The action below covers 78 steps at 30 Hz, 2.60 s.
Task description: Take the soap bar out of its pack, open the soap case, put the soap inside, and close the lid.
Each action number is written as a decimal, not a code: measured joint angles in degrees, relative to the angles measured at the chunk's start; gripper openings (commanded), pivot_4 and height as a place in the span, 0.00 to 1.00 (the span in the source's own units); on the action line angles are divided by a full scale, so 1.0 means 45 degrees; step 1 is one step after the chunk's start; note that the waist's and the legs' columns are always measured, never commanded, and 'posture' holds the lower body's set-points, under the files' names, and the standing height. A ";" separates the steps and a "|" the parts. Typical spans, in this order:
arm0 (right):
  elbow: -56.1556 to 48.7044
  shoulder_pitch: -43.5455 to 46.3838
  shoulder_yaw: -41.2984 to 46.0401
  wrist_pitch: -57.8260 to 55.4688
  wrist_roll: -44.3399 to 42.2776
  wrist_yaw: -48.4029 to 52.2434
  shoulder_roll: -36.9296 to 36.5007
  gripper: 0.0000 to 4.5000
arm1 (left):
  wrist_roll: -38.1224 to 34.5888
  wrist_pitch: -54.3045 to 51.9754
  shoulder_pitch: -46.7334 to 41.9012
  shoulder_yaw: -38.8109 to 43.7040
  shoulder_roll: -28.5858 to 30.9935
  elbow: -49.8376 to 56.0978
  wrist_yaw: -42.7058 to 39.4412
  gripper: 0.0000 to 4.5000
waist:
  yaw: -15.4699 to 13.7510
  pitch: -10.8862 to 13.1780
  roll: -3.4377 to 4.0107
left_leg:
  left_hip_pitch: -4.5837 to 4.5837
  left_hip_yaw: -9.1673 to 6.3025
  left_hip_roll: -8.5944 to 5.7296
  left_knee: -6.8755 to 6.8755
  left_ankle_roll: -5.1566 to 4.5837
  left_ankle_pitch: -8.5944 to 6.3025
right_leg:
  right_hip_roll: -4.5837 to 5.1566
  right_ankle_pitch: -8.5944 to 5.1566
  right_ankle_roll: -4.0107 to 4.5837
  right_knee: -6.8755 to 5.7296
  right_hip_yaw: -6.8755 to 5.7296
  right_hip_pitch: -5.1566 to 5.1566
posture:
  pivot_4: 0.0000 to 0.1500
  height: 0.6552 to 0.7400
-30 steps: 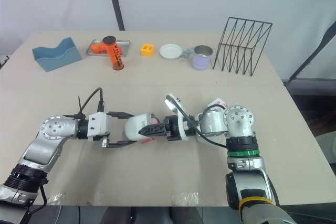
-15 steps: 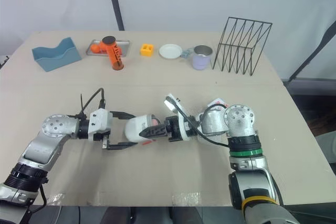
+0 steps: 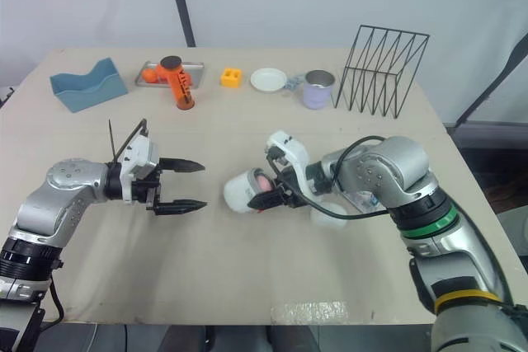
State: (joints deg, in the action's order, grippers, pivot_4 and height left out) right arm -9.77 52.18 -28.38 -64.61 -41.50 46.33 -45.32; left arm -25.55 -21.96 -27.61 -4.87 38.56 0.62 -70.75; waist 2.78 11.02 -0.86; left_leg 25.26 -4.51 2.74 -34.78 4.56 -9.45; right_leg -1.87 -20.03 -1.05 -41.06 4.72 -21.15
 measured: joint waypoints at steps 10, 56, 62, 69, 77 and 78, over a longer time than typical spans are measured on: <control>-0.0362 0.1395 -0.2285 0.3427 0.4712 0.3263 -0.0431 0.45 | 0.0075 -0.0792 -0.0508 -0.0350 -0.0697 0.0624 0.0746 0.99 | -0.0007 0.0001 -0.0004 | 0.0006 -0.0009 -0.0006 -0.0006 0.0010 0.0006 | 0.0013 0.0014 0.0025 -0.0003 -0.0011 0.0003 | 1.00 1.00; 0.1047 0.2968 -0.4036 0.4607 1.0549 0.7148 0.1468 0.45 | 0.2561 -0.0750 -0.0889 -0.2747 -0.2481 0.1800 0.3144 0.99 | -0.0010 0.0002 -0.0004 | 0.0005 -0.0044 -0.0022 -0.0035 0.0019 0.0011 | 0.0035 0.0018 0.0031 -0.0019 -0.0052 0.0025 | 1.00 1.00; 0.1128 0.2963 -0.4024 0.4677 1.0567 0.7152 0.1517 0.45 | 0.2678 -0.0605 -0.0889 -0.2762 -0.2520 0.1571 0.3149 0.99 | -0.0010 0.0002 -0.0004 | 0.0005 -0.0047 -0.0022 -0.0038 0.0018 0.0011 | 0.0036 0.0018 0.0032 -0.0021 -0.0055 0.0027 | 1.00 1.00; 0.1128 0.2912 -0.3972 0.4678 1.0569 0.7147 0.1527 0.45 | 0.2706 -0.0448 -0.0889 -0.2763 -0.2528 0.1514 0.3141 0.84 | -0.0010 0.0001 -0.0004 | 0.0005 -0.0047 -0.0022 -0.0039 0.0018 0.0011 | 0.0036 0.0018 0.0032 -0.0022 -0.0056 0.0029 | 1.00 1.00; 0.1128 0.2896 -0.3968 0.4732 1.0604 0.7161 0.1543 0.45 | 0.2870 -0.0158 -0.0892 -0.2757 -0.2595 0.1364 0.3153 0.43 | -0.0009 0.0001 -0.0004 | 0.0003 -0.0050 -0.0023 -0.0040 0.0019 0.0011 | 0.0037 0.0018 0.0032 -0.0022 -0.0059 0.0034 | 1.00 1.00; 0.1128 0.2893 -0.3968 0.4735 1.0636 0.7166 0.1544 0.45 | 0.2902 -0.0127 -0.0892 -0.2757 -0.2623 0.1341 0.3150 0.43 | -0.0011 0.0001 -0.0004 | 0.0002 -0.0051 -0.0023 -0.0042 0.0018 0.0011 | 0.0038 0.0018 0.0032 -0.0022 -0.0061 0.0036 | 1.00 1.00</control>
State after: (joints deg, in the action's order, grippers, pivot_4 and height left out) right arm -4.69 65.20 -46.24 -43.30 6.36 78.58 -38.37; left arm -12.50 -22.53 -31.63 -17.28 26.75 6.65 -56.58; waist 2.73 11.02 -0.88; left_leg 25.27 -4.74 2.64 -34.97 4.65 -9.40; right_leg -1.70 -19.94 -0.91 -41.16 4.45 -20.99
